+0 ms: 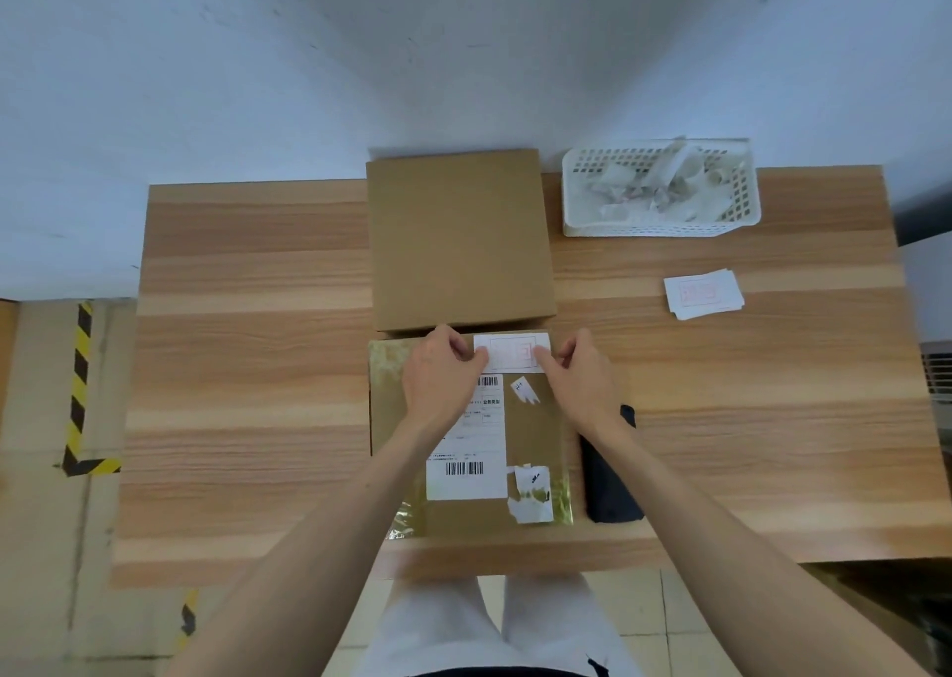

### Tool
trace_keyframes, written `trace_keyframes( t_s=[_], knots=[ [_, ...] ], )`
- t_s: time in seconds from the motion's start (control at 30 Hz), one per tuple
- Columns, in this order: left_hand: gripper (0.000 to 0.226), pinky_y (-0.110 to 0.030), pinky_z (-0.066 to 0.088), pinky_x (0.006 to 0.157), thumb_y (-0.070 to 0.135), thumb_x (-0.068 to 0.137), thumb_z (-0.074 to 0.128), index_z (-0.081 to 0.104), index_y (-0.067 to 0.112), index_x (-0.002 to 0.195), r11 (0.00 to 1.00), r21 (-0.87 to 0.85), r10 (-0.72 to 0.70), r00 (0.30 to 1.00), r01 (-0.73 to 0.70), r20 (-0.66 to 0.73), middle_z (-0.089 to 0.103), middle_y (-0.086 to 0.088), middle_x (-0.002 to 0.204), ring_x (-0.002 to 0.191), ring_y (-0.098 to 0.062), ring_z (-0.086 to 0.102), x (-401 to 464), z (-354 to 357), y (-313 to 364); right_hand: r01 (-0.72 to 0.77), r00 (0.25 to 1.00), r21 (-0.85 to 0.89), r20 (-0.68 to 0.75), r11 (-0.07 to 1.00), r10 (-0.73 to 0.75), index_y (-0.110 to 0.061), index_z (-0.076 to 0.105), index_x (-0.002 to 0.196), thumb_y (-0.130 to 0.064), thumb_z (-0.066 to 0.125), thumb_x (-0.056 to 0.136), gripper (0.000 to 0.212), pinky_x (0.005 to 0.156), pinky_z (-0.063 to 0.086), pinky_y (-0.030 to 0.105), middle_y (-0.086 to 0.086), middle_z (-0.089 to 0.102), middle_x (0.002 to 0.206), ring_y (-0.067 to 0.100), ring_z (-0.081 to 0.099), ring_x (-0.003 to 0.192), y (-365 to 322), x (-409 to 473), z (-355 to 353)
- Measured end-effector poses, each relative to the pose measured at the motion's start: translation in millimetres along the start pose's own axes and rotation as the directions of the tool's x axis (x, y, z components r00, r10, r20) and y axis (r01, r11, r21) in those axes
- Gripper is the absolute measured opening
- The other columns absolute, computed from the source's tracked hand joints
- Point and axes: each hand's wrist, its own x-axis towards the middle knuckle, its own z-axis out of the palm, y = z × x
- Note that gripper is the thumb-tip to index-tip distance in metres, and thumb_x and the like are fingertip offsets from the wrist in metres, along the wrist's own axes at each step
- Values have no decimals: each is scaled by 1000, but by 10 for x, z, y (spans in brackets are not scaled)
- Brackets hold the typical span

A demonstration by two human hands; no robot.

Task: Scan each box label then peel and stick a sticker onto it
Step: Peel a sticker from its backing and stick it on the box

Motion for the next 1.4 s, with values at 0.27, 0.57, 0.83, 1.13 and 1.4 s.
trace_keyframes(
  t_s=[0.27, 0.57, 0.83, 1.13, 1.4],
  knots=[
    [40, -28, 35, 57, 57, 88, 67, 58, 19, 82, 991, 125, -53, 999, 54, -6, 61, 12, 72, 70, -9, 58, 136, -11, 142, -49, 997, -3, 65, 999, 49, -16, 53, 93, -57, 61, 91, 42, 63, 43, 31, -5, 62, 85, 15, 59, 76, -60, 168, -54],
    [34, -25, 43, 61, 43, 87, 76, 60, 13, 86, 1000, -14, -1, 999, 2, 42, 61, 5, 77, 73, -11, 57, 112, -129, 0, -33, 991, 98, 135, 995, 20, -20, 60, 99, -52, 56, 96, 33, 65, 44, 26, -6, 67, 95, 12, 63, 87, 47, 133, -144],
    [53, -34, 48, 72, 56, 77, 80, 49, 16, 94, 975, 200, 91, 995, -98, 47, 53, 3, 94, 85, -19, 51, 36, -11, 55, 17, 984, 151, 171, 988, -43, -15, 49, 109, -38, 77, 86, 43, 64, 49, 23, -3, 65, 104, 7, 63, 85, 47, 45, -16],
    [30, -26, 43, 66, 24, 84, 82, 55, 15, 92, 992, -15, 123, 985, -122, 125, 53, 2, 87, 75, -14, 47, 78, -194, -190, 42, 971, 220, 221, 975, -92, -18, 63, 110, -25, 73, 90, 24, 63, 40, 21, -5, 66, 109, 8, 57, 75, 253, 82, -162],
    [43, -31, 42, 78, 43, 86, 77, 52, 21, 111, 998, 15, 55, 987, -53, -154, 52, 6, 111, 98, -13, 52, -218, -516, -599, -29, 970, 264, 242, 964, -37, -14, 47, 144, -49, 67, 92, 66, 83, 48, 24, 0, 56, 135, 16, 57, 112, 297, -196, -146]
  ],
)
